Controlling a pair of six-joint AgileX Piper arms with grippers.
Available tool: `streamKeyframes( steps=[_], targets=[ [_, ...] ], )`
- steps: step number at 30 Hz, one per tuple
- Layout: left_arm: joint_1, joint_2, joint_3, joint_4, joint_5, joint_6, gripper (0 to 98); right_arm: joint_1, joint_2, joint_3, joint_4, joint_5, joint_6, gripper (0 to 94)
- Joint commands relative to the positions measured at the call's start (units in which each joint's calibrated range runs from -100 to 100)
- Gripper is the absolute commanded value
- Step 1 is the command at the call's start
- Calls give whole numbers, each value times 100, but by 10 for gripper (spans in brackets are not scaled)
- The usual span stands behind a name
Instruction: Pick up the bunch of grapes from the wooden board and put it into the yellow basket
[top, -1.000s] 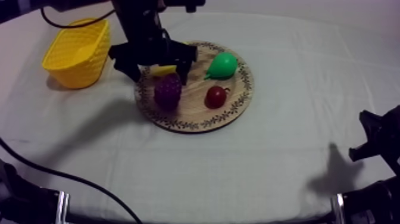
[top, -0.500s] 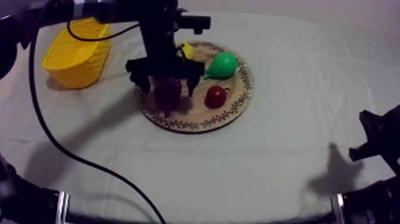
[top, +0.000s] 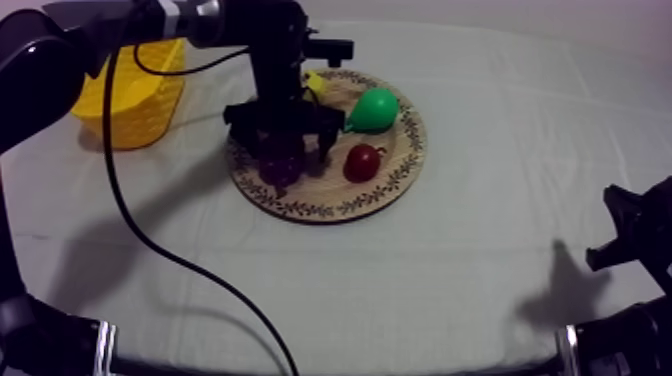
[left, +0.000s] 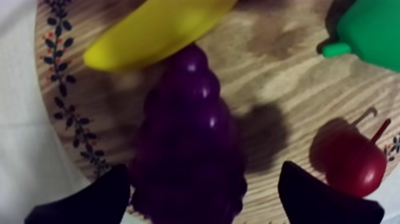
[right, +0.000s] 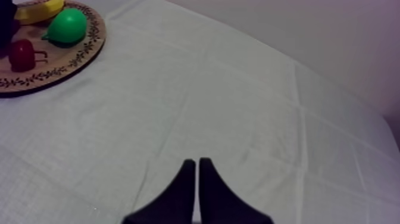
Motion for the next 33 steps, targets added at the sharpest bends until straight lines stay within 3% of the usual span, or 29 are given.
streamKeyframes(
  steps=[1, 14, 22, 33],
  targets=[
    [-11, 64, -41, 9, 4, 13, 912, -1, 0, 0, -1, -1, -2, 3],
    [-75, 185, -70, 24, -1, 97, 539, -1, 0, 0, -1, -1, -2, 3],
    [-6, -405, 161, -18, 18, -44, 551, -1, 0, 0, -1, -1, -2, 3],
    [115, -1977, 108, -14, 690, -102, 564, -1, 0, 0, -1, -1, -2, 3]
  ],
)
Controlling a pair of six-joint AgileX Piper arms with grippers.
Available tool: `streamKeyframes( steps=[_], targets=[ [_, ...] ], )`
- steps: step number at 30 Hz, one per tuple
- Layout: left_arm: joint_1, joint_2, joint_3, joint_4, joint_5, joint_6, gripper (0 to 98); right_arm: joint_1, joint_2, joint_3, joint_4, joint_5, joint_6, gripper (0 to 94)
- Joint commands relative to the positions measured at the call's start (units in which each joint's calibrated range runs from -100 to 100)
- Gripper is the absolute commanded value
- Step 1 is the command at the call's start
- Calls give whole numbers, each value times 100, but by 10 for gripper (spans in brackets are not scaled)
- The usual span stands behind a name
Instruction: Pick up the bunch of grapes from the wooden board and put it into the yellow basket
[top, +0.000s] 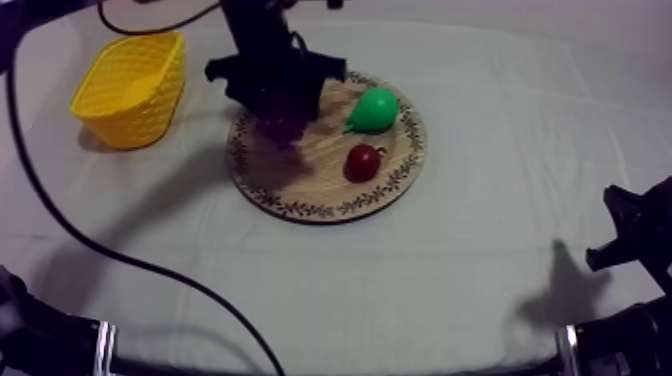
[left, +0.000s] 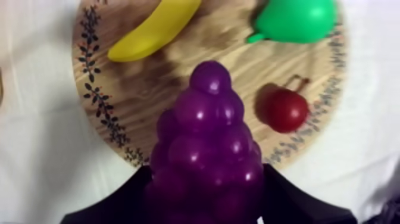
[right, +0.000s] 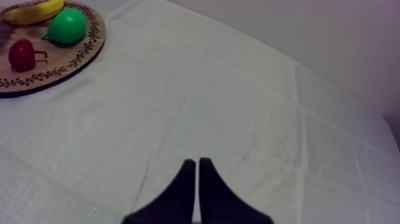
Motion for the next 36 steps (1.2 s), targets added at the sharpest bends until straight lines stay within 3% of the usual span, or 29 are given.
streamKeyframes(
  steps=[1, 15, 36],
  targets=[
    [14, -380, -28, 2, 134, -10, 566, -1, 0, 0, -1, -1, -2, 3],
    [-142, -1161, 19, -40, 437, -179, 577, -1, 0, 0, -1, -1, -2, 3],
    [-1854, -717, -451, -222, 385, -943, 593, -1, 0, 0, -1, -1, -2, 3]
  ],
)
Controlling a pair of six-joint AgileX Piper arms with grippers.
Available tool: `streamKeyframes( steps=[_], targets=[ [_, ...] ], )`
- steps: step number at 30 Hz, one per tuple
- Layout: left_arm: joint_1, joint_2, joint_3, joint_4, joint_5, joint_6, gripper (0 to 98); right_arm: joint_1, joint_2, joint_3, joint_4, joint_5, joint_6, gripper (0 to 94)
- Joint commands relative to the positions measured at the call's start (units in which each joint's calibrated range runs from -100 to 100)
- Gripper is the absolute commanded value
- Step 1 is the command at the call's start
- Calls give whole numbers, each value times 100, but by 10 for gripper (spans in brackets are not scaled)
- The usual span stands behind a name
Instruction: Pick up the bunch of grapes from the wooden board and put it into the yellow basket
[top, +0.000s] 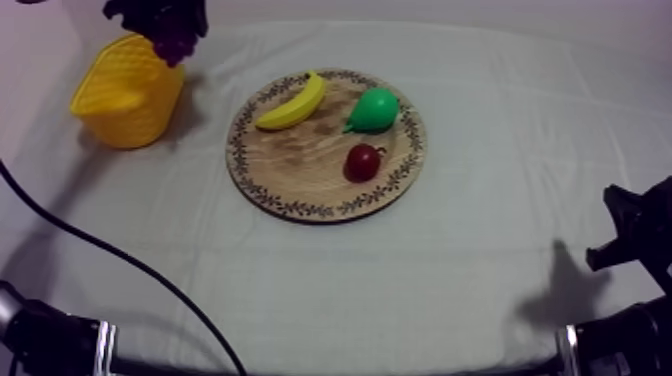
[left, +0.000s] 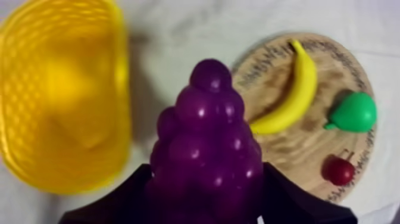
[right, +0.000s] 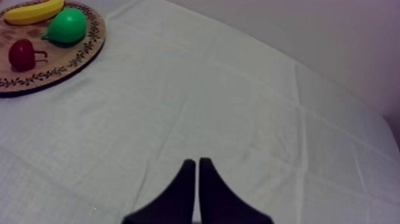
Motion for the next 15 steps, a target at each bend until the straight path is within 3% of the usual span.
streamKeyframes(
  steps=[1, 15],
  targets=[
    [-261, 53, -99, -24, 8, -88, 594, -1, 0, 0, -1, -1, 2, 3],
    [-1034, 681, -844, -170, 61, -465, 607, -1, 0, 0, -1, -1, 2, 3]
  ],
)
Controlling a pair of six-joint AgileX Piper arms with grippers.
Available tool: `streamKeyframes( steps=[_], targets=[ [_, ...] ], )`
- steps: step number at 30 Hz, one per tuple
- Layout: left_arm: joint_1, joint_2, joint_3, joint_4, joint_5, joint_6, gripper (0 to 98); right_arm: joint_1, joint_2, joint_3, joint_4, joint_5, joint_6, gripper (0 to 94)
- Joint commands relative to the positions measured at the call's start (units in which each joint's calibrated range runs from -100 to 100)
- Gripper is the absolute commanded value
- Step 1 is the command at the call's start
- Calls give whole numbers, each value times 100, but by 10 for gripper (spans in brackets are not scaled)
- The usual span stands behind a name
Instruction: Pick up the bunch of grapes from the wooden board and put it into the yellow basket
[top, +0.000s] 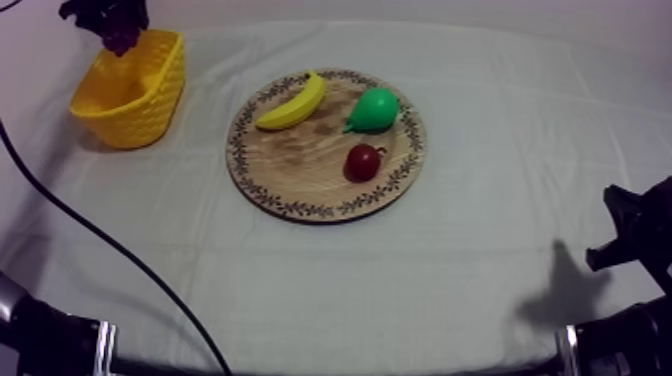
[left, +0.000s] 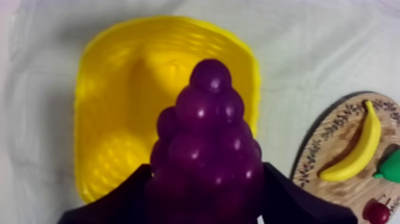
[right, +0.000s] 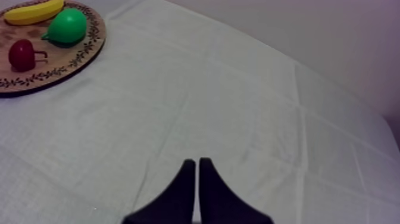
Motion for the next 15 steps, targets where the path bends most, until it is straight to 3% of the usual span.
streamKeyframes(
  steps=[1, 15],
  targets=[
    [-60, 47, -37, -10, -3, -18, 607, -1, 0, 0, -1, -1, 2, 3],
    [-93, 365, -9, -23, -76, -40, 615, -1, 0, 0, -1, -1, 2, 3]
  ],
)
